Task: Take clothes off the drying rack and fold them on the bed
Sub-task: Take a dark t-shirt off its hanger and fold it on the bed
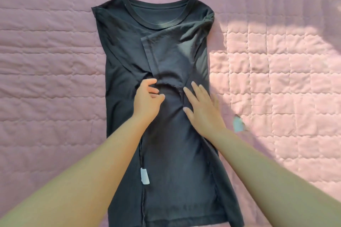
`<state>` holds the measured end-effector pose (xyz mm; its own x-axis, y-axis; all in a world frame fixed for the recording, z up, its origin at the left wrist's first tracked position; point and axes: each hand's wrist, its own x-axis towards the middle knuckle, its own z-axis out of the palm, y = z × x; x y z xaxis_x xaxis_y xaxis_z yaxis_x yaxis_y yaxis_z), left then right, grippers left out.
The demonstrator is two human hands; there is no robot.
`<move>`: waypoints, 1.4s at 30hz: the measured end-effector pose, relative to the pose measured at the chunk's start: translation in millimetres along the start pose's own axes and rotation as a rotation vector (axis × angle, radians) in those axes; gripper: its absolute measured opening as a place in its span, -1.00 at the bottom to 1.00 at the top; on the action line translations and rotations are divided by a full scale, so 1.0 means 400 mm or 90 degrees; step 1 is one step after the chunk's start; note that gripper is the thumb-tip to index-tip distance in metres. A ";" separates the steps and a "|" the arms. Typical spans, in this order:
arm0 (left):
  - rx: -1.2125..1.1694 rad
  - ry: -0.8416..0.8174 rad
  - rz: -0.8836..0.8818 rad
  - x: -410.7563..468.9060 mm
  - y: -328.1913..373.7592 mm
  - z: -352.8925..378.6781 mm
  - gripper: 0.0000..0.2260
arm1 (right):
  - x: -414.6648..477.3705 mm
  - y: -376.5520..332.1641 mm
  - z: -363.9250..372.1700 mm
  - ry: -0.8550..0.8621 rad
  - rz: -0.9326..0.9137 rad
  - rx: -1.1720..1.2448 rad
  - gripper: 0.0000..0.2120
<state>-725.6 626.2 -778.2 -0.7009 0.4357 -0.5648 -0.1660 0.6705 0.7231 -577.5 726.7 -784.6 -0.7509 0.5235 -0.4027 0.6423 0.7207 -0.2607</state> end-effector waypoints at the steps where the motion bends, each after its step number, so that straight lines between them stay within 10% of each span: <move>1: -0.008 -0.010 -0.017 -0.038 -0.014 0.015 -0.59 | -0.041 -0.005 0.014 -0.003 -0.004 0.014 -0.40; 16: 0.040 -0.492 -0.265 -0.383 -0.092 0.185 -0.63 | -0.550 -0.021 0.122 0.023 0.348 0.124 -0.64; 27: -0.040 -0.388 -0.329 -0.463 -0.170 0.167 -0.81 | -0.674 -0.124 0.165 -0.007 0.319 0.324 -0.61; 32: -0.003 -0.423 -0.329 -0.504 -0.223 0.133 -0.78 | -0.678 -0.130 0.197 -0.187 0.326 0.513 -0.59; 38: 0.055 -0.484 -0.261 -0.531 -0.255 0.132 -0.74 | -0.646 -0.080 0.179 0.210 0.451 0.452 -0.76; 42: 0.006 -0.465 -0.284 -0.550 -0.286 0.118 -0.69 | -0.628 -0.048 0.186 0.061 0.484 0.605 -0.80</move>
<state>-519.9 481.9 -755.3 0.0512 0.4054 -0.9127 -0.3117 0.8748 0.3710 -389.6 547.7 -743.8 -0.1178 0.7269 -0.6765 0.7496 -0.3818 -0.5407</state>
